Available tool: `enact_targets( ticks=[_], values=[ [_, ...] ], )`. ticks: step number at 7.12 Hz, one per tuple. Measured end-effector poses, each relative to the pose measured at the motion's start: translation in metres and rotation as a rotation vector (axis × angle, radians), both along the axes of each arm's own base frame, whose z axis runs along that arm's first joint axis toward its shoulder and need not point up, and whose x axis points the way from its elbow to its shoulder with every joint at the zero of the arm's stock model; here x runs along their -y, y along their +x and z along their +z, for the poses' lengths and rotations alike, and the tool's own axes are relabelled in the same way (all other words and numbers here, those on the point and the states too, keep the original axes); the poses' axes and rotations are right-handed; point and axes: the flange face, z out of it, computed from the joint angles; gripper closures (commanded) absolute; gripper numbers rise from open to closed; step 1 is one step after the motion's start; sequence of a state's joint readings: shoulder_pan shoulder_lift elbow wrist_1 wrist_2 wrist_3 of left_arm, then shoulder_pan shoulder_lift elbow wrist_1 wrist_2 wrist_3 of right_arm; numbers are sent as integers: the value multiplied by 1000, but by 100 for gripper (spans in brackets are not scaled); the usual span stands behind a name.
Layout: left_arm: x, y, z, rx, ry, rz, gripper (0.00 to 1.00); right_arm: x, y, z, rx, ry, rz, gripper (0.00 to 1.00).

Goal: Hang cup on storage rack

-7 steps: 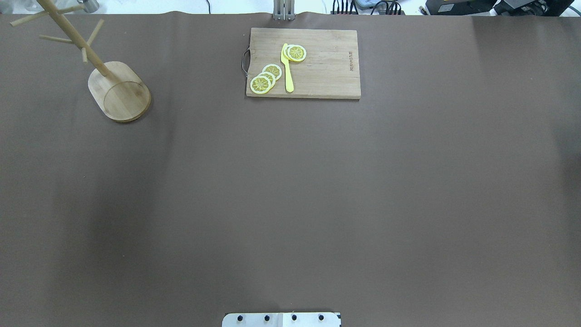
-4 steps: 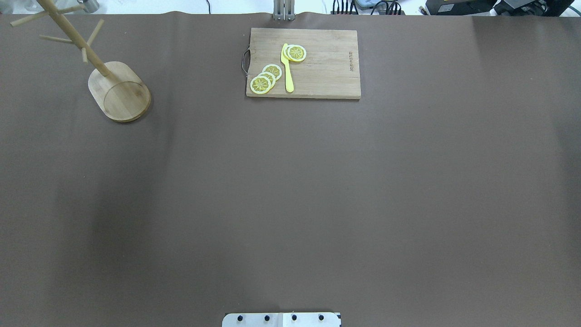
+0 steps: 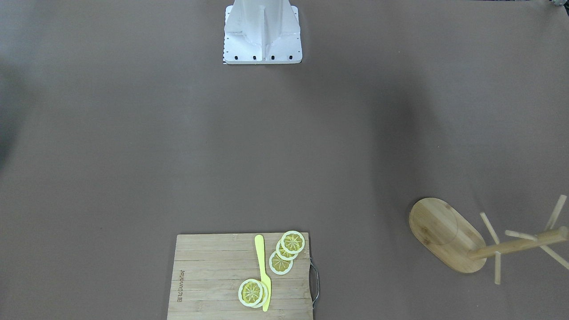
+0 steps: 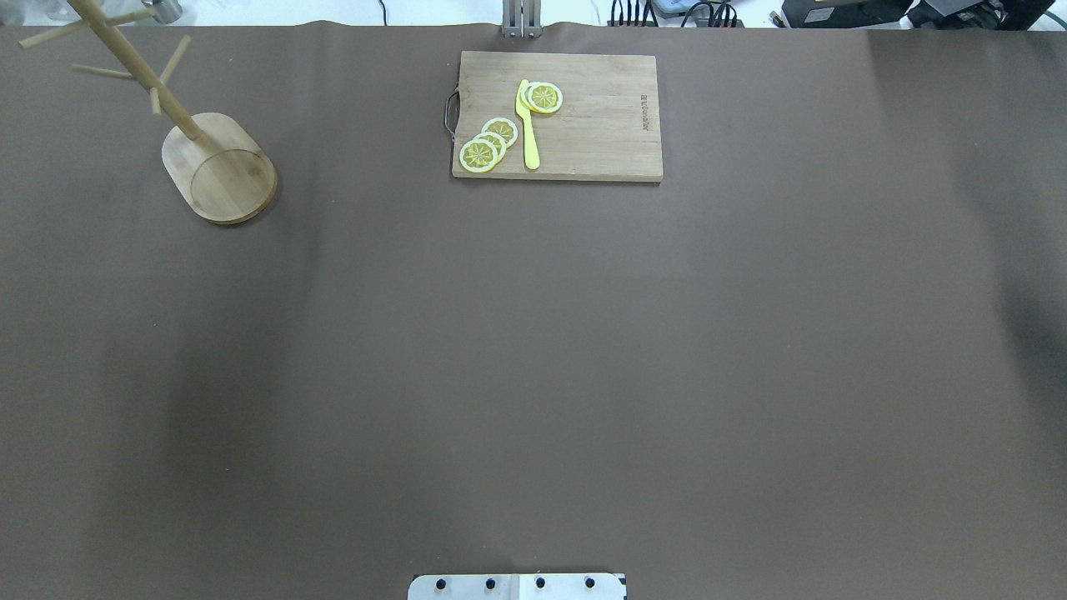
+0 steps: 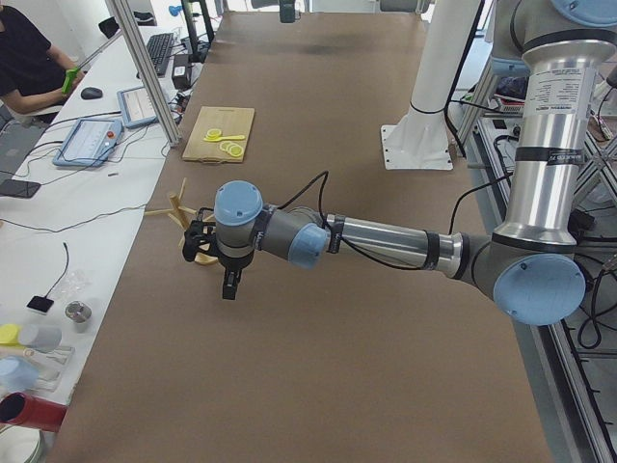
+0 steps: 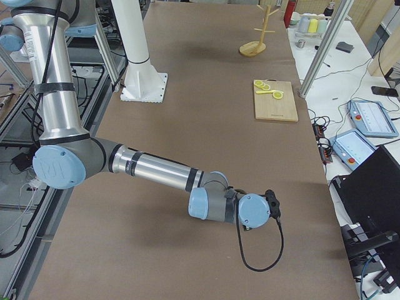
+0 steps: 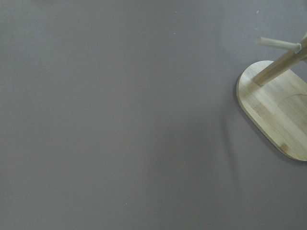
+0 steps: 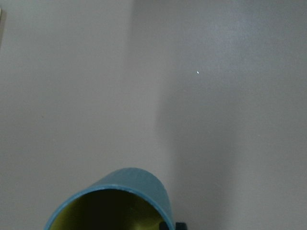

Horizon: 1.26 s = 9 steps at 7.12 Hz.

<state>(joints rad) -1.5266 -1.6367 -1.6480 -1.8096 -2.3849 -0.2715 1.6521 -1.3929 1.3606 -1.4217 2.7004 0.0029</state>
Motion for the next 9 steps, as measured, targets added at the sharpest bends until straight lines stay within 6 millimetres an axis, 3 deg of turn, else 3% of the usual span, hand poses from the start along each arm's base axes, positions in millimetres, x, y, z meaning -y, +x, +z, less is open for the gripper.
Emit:
enact_targets(
  ticks=[2,3,4,6,9],
  values=[
    [0,0,0,0,-4,0,2,43,-49,-93,1,-74,37,100],
    [0,0,1,0,-8,-1,2,62,-92,-147,-12,-136,64,100],
    [2,0,2,-9,-23,-8,2,66,-144,-202,-29,-212,108,100],
    [15,5,-4,-81,-85,-36,2,30,-262,-285,-52,-335,176,100],
    [22,7,3,-102,-110,-38,2,-73,-416,-371,-40,-466,240,100]
  ],
)
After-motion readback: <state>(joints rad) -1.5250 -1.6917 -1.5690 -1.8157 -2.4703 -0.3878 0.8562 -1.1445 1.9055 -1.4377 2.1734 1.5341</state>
